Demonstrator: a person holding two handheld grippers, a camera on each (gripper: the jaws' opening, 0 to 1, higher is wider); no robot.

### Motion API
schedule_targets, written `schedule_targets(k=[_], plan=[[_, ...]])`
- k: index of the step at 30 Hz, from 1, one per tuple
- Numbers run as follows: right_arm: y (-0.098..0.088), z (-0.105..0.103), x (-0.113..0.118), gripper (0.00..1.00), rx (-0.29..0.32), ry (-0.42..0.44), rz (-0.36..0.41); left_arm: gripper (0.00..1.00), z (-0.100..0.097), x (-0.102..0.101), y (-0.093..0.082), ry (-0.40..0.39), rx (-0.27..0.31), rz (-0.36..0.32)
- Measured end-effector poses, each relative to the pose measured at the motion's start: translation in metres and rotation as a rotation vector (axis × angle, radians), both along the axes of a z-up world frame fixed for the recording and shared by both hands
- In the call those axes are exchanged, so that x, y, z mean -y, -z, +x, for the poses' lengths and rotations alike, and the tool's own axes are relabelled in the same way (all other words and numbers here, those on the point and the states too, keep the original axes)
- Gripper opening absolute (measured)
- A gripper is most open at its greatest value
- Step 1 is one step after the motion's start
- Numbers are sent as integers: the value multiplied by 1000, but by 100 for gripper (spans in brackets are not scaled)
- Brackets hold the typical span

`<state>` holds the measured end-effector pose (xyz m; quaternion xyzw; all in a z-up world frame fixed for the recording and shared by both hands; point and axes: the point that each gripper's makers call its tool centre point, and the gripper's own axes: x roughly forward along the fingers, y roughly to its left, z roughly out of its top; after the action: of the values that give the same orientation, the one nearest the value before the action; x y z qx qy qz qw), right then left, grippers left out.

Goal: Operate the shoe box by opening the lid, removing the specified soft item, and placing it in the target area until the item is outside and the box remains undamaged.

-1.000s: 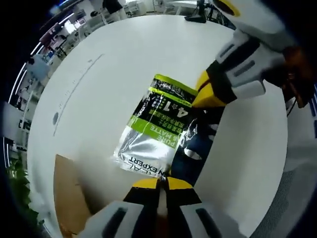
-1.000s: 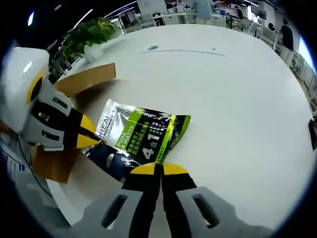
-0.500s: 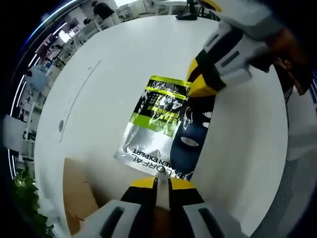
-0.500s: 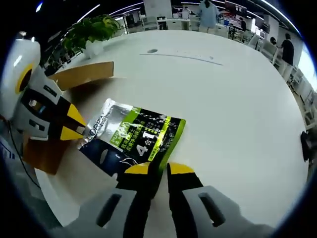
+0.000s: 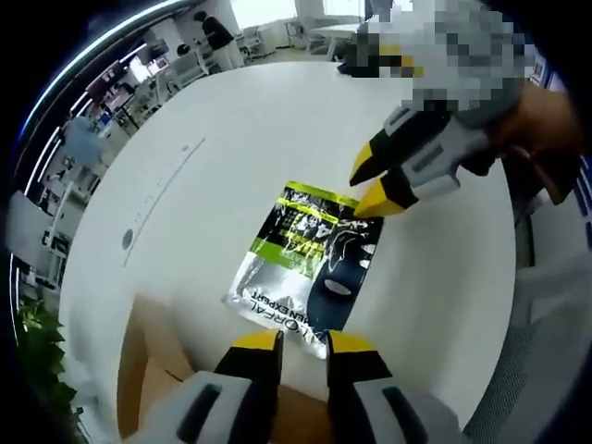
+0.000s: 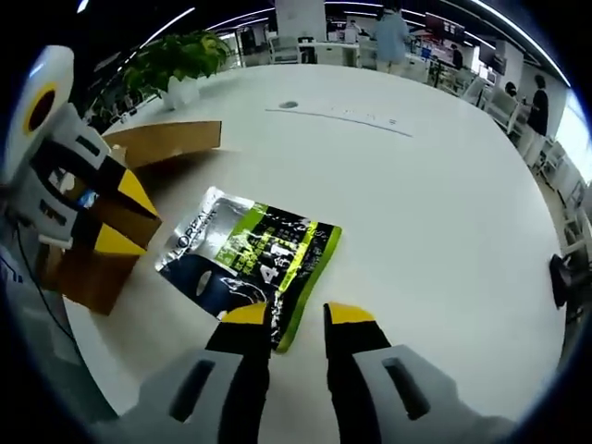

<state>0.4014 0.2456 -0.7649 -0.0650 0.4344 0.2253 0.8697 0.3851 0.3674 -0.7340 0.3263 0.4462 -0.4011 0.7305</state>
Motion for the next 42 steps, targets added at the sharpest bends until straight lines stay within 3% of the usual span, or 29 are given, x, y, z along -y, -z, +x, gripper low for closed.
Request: schedule_targets(k=[13, 24, 42], plan=[[-33, -17, -9, 28, 45, -31, 9, 27, -13, 1, -39, -116, -20, -207], [-61, -30, -20, 35, 86, -57, 11, 34, -23, -16, -66, -168, 14, -299], [-105, -53, -50, 39, 151, -124, 35, 48, -37, -67, -98, -259, 70, -404]])
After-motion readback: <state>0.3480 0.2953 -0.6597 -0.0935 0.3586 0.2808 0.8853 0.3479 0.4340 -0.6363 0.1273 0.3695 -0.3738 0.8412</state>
